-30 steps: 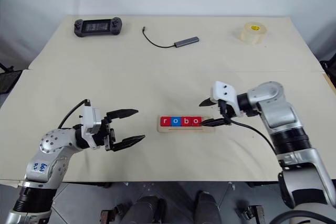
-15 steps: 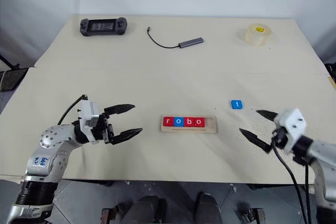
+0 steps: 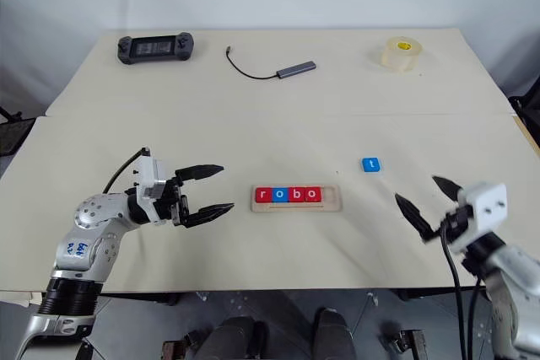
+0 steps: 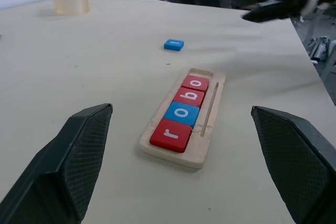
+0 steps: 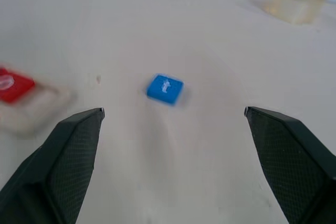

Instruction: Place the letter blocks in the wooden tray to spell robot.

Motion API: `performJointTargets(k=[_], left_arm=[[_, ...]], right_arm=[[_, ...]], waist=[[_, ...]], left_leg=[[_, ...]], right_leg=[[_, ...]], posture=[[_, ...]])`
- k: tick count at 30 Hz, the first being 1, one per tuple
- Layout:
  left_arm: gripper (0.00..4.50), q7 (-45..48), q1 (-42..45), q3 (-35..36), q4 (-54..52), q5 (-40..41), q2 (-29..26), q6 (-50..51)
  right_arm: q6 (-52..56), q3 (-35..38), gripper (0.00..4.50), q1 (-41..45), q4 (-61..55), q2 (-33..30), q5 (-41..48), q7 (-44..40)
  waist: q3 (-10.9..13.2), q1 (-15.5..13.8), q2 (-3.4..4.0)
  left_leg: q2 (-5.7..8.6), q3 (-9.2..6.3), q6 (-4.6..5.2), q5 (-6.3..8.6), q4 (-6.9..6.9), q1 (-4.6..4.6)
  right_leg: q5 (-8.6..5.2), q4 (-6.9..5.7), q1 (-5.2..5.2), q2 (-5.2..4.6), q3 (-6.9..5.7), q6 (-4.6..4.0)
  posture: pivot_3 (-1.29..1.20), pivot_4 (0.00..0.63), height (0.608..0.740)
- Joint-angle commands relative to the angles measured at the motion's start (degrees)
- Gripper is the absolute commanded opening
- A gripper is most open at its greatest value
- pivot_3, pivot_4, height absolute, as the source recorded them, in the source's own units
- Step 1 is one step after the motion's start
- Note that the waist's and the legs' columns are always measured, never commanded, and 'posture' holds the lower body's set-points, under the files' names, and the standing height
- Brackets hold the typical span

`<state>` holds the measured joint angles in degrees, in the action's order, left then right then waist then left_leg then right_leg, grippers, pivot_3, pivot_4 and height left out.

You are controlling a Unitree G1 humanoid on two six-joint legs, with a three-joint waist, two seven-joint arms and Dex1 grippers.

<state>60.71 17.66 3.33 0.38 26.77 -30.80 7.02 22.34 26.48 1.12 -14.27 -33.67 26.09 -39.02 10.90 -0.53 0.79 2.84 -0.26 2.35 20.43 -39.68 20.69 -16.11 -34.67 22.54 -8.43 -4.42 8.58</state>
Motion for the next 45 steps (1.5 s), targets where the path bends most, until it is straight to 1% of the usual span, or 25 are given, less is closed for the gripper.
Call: performJointTargets(k=[1,4,7,12,17,20,26,27,28,32,36,38,42,45], left_arm=[[4.50,-0.07,0.62,0.85,-1.42,0.58,-0.29,-0.09],[4.50,-0.41,-0.29,1.02,-2.09,-0.02,-0.37,-0.77],[4.50,-0.81,-1.29,1.03,-3.20,-0.14,-0.39,-0.95],[4.50,-2.65,-4.23,1.83,-6.11,-0.03,-0.57,-0.79],[4.50,-3.86,-6.13,2.07,-8.37,0.29,-0.77,-0.30],[4.50,-4.45,-6.72,2.12,-9.28,0.43,-0.83,-0.10],[4.50,-4.97,-7.33,2.00,-10.06,0.57,-0.93,-0.02],[4.50,-5.00,-7.31,1.93,-10.05,0.58,-0.89,0.01],[4.50,-4.93,-7.16,1.76,-9.90,0.52,-0.83,-0.02],[4.50,-4.40,-6.06,1.02,-8.93,0.38,-0.43,-0.11],[4.50,-3.73,-4.71,0.35,-7.37,0.18,0.05,-0.54],[4.50,-3.33,-4.19,0.03,-6.52,0.02,0.31,-0.92],[4.50,-2.44,-2.94,-0.49,-5.01,-0.23,0.84,-1.27],[4.50,-1.69,-2.28,-0.92,-4.27,-0.04,1.01,-1.26]], right_arm=[[11.63,-2.44,4.48,5.81,-1.43,-2.93,1.56,5.81],[22.28,-6.94,4.48,15.65,3.10,-3.05,-0.25,12.47],[27.94,-9.29,4.48,21.93,6.46,-1.35,-1.62,17.44],[31.84,-13.97,4.48,25.41,8.08,2.54,-3.96,21.69],[32.05,-15.71,4.48,26.22,9.85,5.25,-6.06,24.40],[33.35,-15.12,3.89,26.88,10.60,6.94,-6.95,27.09],[33.40,-15.18,1.83,26.53,9.62,7.71,-7.42,27.72],[33.51,-14.95,1.54,26.58,9.42,7.70,-7.37,27.86],[33.36,-14.71,1.47,26.59,9.12,7.67,-7.49,28.13],[34.69,-13.12,1.47,25.66,5.66,6.92,-6.79,28.49],[41.28,-8.90,1.47,22.90,-3.97,7.61,-4.54,30.27],[45.02,-7.51,1.47,19.99,-9.97,8.01,-3.39,30.65],[49.44,-4.84,1.47,13.68,-18.42,11.41,-2.38,32.34],[50.90,-4.30,1.47,10.65,-21.19,14.72,-2.26,33.34]], waist=[[0.00,-0.05,0.00],[0.00,-0.17,0.00],[0.00,-0.28,0.00],[0.00,-0.49,0.00],[-0.01,-0.53,-0.01],[-0.01,-0.48,-0.01],[-0.01,0.10,-0.01],[-0.01,0.22,-0.01],[-0.01,0.33,-0.01],[-0.01,0.43,-0.01],[-0.01,0.37,-0.01],[-0.01,0.42,-0.01],[-0.02,0.41,-0.01],[-0.01,0.45,-0.01]], left_leg=[[-0.01,-0.02,0.00,0.00,0.01,0.01],[-0.01,-0.09,0.00,0.00,0.04,0.09],[0.01,-0.12,0.01,-0.01,0.01,0.38],[0.07,-0.21,0.01,-0.01,0.15,0.56],[0.13,-0.15,0.04,-0.03,0.18,0.58],[0.12,-0.10,0.05,-0.03,0.14,0.54],[0.11,-0.08,0.04,-0.03,0.14,0.51],[0.11,-0.08,0.04,-0.03,0.14,0.51],[0.11,-0.08,0.05,-0.03,0.14,0.51],[0.11,-0.08,0.05,-0.03,0.14,0.52],[0.12,-0.10,0.05,-0.03,0.15,0.55],[0.11,-0.10,0.05,-0.03,0.16,0.55],[0.09,-0.08,0.04,-0.03,0.19,0.54],[0.11,-0.05,0.05,-0.03,0.18,0.53]], right_leg=[[0.00,0.00,0.01,0.00,-0.01,-0.01],[-0.02,0.02,0.05,-0.01,-0.04,-0.04],[-0.02,0.01,0.29,-0.03,-0.06,-0.04],[-0.04,0.02,0.48,-0.01,-0.19,-0.09],[-0.04,0.02,0.51,-0.02,-0.16,-0.07],[-0.03,-0.03,0.49,-0.02,-0.13,-0.06],[-0.03,-0.06,0.49,0.01,-0.10,-0.06],[-0.03,-0.06,0.49,0.01,-0.10,-0.06],[-0.03,-0.07,0.49,0.00,-0.10,-0.06],[-0.03,-0.07,0.50,0.00,-0.10,-0.06],[-0.03,-0.07,0.51,0.00,-0.10,-0.06],[-0.03,-0.06,0.52,0.00,-0.10,-0.06],[-0.03,-0.05,0.53,0.01,-0.08,-0.06],[-0.03,-0.08,0.54,0.02,-0.04,-0.06]], posture=[[0.00,0.150,0.740],[0.00,0.150,0.740],[0.00,0.150,0.740],[0.00,0.150,0.740],[0.00,0.150,0.740],[0.00,0.150,0.740],[0.00,0.150,0.740],[0.00,0.150,0.740],[0.00,0.150,0.740],[0.00,0.150,0.740],[0.00,0.150,0.740],[0.00,0.150,0.740],[0.00,0.150,0.740],[0.00,0.150,0.740]])
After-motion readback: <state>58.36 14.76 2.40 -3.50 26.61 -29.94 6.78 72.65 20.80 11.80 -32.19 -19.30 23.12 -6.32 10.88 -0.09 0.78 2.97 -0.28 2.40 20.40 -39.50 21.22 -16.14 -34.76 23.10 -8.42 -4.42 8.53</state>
